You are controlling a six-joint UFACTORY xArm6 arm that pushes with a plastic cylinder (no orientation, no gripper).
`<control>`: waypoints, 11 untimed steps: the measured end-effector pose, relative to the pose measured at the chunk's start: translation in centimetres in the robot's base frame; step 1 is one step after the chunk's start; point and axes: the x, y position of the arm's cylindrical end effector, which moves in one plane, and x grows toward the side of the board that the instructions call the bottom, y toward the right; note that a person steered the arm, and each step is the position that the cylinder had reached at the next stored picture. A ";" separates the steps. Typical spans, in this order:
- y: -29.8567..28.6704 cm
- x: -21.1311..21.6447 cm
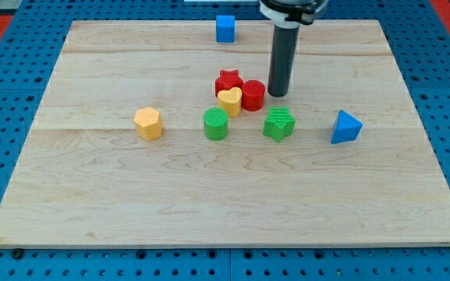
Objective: Move the green star into the red circle
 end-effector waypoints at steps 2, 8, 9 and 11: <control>4.0 2.8; 2.2 9.7; 1.9 8.0; -0.4 7.1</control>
